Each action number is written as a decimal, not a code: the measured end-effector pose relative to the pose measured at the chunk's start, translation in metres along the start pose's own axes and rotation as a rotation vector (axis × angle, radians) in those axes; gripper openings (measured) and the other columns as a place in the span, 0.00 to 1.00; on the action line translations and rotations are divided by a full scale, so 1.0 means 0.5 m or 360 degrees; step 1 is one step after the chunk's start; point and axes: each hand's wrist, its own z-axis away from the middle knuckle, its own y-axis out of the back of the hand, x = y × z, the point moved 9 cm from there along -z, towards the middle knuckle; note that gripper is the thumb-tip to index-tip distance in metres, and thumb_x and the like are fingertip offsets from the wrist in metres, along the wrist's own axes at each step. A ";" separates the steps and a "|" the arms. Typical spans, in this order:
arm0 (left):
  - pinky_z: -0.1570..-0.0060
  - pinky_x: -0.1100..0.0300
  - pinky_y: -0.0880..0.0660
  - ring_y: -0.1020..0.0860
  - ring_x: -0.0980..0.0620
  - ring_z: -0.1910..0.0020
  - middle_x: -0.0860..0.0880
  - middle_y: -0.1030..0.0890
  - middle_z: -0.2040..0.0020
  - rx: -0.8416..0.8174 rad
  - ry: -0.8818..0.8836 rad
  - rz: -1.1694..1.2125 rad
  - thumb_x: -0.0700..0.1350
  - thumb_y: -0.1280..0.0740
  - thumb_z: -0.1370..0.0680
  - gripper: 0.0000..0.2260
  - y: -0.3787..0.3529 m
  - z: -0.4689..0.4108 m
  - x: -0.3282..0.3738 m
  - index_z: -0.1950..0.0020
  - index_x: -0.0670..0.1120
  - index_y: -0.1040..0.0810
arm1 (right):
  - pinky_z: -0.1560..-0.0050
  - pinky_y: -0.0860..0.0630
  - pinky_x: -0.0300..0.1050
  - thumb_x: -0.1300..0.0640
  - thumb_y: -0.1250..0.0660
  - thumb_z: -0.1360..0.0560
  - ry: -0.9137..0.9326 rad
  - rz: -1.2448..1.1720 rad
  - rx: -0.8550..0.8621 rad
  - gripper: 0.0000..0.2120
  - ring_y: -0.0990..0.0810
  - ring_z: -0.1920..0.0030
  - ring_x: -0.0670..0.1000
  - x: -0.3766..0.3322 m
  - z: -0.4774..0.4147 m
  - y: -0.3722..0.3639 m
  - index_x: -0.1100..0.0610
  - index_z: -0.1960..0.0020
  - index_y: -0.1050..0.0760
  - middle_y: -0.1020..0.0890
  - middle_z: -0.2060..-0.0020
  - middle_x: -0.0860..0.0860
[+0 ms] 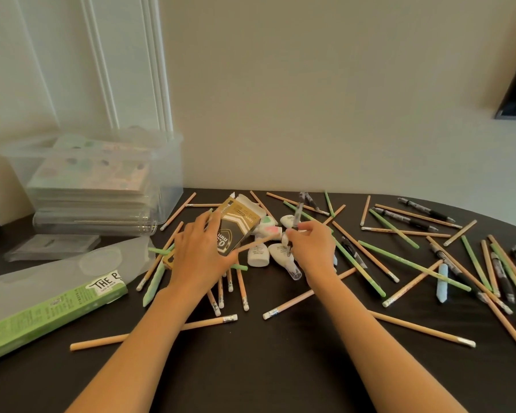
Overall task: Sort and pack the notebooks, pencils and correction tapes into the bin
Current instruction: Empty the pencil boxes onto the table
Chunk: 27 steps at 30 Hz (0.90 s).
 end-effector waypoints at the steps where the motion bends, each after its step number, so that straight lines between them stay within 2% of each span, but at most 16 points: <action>1: 0.34 0.52 0.41 0.37 0.49 0.32 0.48 0.37 0.30 -0.0018 -0.0022 -0.0004 0.56 0.30 0.29 0.38 -0.002 0.000 0.003 0.25 0.50 0.45 | 0.71 0.31 0.34 0.60 0.36 0.24 -0.0073 -0.0118 0.0020 0.10 0.26 0.68 0.43 0.007 -0.003 0.005 0.59 0.43 0.26 0.21 0.58 0.52; 5: 0.33 0.53 0.45 0.37 0.50 0.32 0.50 0.36 0.30 -0.0055 -0.0094 0.0041 0.54 0.28 0.31 0.41 -0.002 -0.003 0.012 0.25 0.52 0.47 | 0.75 0.26 0.34 0.62 0.41 0.22 -0.0372 -0.0777 -0.0040 0.05 0.21 0.71 0.46 0.028 -0.004 0.003 0.58 0.47 0.32 0.21 0.59 0.55; 7: 0.32 0.53 0.48 0.38 0.52 0.31 0.52 0.35 0.30 -0.0096 -0.0136 0.0079 0.53 0.28 0.32 0.41 -0.001 -0.004 0.015 0.26 0.53 0.46 | 0.74 0.24 0.34 0.62 0.43 0.21 -0.0414 -0.1120 -0.0028 0.03 0.19 0.70 0.48 0.025 -0.003 0.006 0.60 0.50 0.31 0.20 0.62 0.57; 9: 0.32 0.56 0.52 0.39 0.55 0.31 0.54 0.36 0.30 -0.0130 -0.0222 0.0115 0.51 0.27 0.33 0.39 -0.003 -0.003 0.024 0.26 0.54 0.44 | 0.73 0.23 0.35 0.61 0.43 0.20 -0.0378 -0.1294 -0.0045 0.05 0.17 0.70 0.49 0.017 -0.003 0.008 0.59 0.54 0.30 0.19 0.63 0.57; 11: 0.35 0.61 0.53 0.40 0.56 0.31 0.55 0.36 0.30 -0.0154 -0.0284 0.0177 0.50 0.27 0.33 0.39 -0.004 -0.002 0.034 0.27 0.55 0.43 | 0.72 0.24 0.34 0.61 0.41 0.21 -0.0265 -0.1144 -0.0114 0.06 0.17 0.69 0.46 0.004 -0.001 0.003 0.58 0.55 0.27 0.18 0.63 0.55; 13: 0.37 0.64 0.52 0.40 0.56 0.31 0.55 0.35 0.30 -0.0159 -0.0307 0.0242 0.48 0.26 0.34 0.39 -0.004 0.000 0.037 0.27 0.54 0.42 | 0.71 0.25 0.33 0.61 0.38 0.23 -0.0156 -0.0806 -0.0219 0.06 0.18 0.65 0.44 -0.004 0.004 -0.011 0.55 0.58 0.25 0.18 0.61 0.53; 16: 0.40 0.67 0.52 0.39 0.55 0.31 0.54 0.34 0.30 -0.0112 -0.0324 0.0298 0.47 0.26 0.34 0.39 0.002 0.001 0.036 0.28 0.54 0.40 | 0.66 0.27 0.37 0.57 0.36 0.24 -0.0213 -0.0539 -0.0263 0.06 0.22 0.61 0.46 0.003 0.003 -0.018 0.53 0.60 0.24 0.20 0.63 0.50; 19: 0.40 0.66 0.51 0.38 0.55 0.32 0.53 0.33 0.31 -0.0050 -0.0326 0.0395 0.46 0.25 0.35 0.38 0.012 0.000 0.036 0.28 0.53 0.39 | 0.63 0.31 0.39 0.52 0.41 0.22 -0.0366 -0.0550 -0.0350 0.09 0.26 0.60 0.45 0.009 0.004 -0.022 0.56 0.53 0.25 0.24 0.61 0.49; 22: 0.35 0.61 0.49 0.37 0.54 0.31 0.52 0.33 0.31 -0.0036 -0.0412 0.0397 0.45 0.25 0.35 0.39 0.014 0.003 0.050 0.28 0.52 0.39 | 0.61 0.33 0.37 0.51 0.44 0.21 -0.0301 -0.0242 -0.0667 0.13 0.29 0.55 0.43 -0.002 0.019 -0.056 0.55 0.42 0.26 0.27 0.51 0.47; 24: 0.34 0.59 0.49 0.38 0.53 0.31 0.51 0.33 0.31 -0.0038 -0.0399 0.0388 0.44 0.24 0.35 0.39 0.013 0.004 0.047 0.28 0.51 0.38 | 0.59 0.32 0.38 0.50 0.44 0.21 -0.0317 -0.0254 -0.0729 0.17 0.30 0.52 0.45 -0.001 0.023 -0.066 0.56 0.36 0.29 0.29 0.47 0.48; 27: 0.34 0.59 0.49 0.38 0.52 0.31 0.52 0.33 0.31 -0.0029 -0.0286 0.0424 0.44 0.25 0.34 0.38 0.015 0.001 0.029 0.28 0.52 0.38 | 0.57 0.29 0.40 0.55 0.42 0.22 -0.0369 -0.0578 -0.0534 0.15 0.27 0.56 0.45 0.001 0.011 -0.040 0.59 0.38 0.28 0.26 0.53 0.50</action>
